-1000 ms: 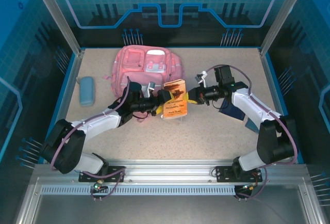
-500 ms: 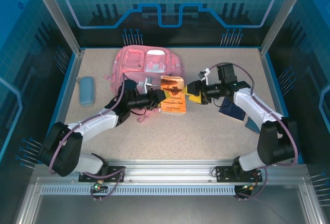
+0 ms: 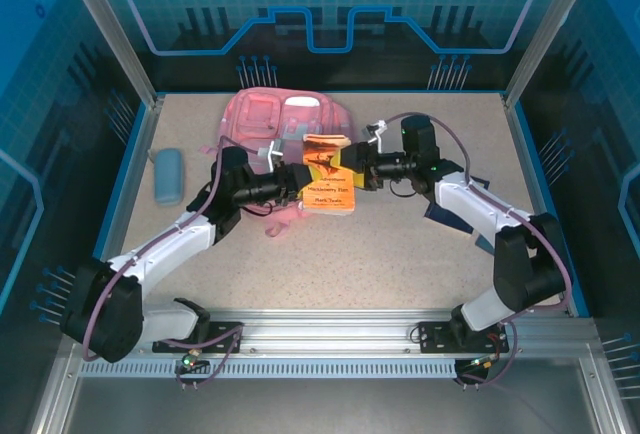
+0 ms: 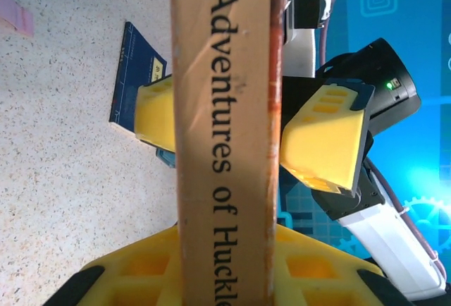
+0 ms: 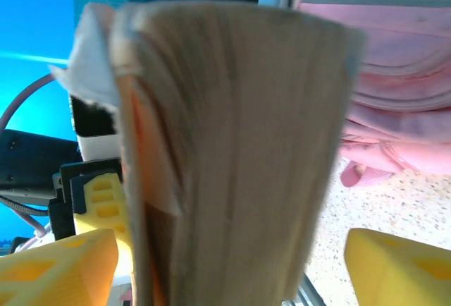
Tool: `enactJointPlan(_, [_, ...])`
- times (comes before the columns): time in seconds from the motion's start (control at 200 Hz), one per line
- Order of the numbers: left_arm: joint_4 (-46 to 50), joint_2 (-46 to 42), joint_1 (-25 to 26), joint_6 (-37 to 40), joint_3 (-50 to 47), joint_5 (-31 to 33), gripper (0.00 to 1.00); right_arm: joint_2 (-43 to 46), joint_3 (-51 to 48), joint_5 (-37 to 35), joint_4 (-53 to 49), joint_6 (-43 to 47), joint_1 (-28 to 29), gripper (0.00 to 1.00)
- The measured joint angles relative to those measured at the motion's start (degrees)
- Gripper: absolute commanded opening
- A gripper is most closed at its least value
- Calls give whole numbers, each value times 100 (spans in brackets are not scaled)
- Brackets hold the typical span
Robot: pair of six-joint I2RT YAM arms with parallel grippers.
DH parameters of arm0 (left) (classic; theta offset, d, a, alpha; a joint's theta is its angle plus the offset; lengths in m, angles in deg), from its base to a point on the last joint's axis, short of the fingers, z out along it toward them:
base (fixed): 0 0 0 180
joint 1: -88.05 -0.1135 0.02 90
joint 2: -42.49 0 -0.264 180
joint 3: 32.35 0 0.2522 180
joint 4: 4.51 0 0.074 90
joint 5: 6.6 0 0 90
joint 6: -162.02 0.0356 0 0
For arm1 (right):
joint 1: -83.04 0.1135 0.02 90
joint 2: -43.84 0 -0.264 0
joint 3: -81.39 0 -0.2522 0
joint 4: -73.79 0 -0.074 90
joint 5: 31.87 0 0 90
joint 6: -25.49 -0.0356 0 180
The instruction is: Pack the student bag
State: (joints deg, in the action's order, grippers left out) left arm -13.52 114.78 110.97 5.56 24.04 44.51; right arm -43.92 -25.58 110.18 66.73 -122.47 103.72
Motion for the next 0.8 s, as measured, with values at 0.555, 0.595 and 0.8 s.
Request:
enactJointPlan(0.555, [-903,-140,-70,-870,-538,538,59,216,-468,-1565,1696,-1711,184,21])
enactJointPlan(0.595, [-940,-188,-70,-896,-621,621,58,216,-470,-1762,1762,-1773,223,20])
enactJointPlan(0.8, [-1117,-352,-70,-1021,-791,1040,49,214,-470,-2494,1858,-2017,542,21])
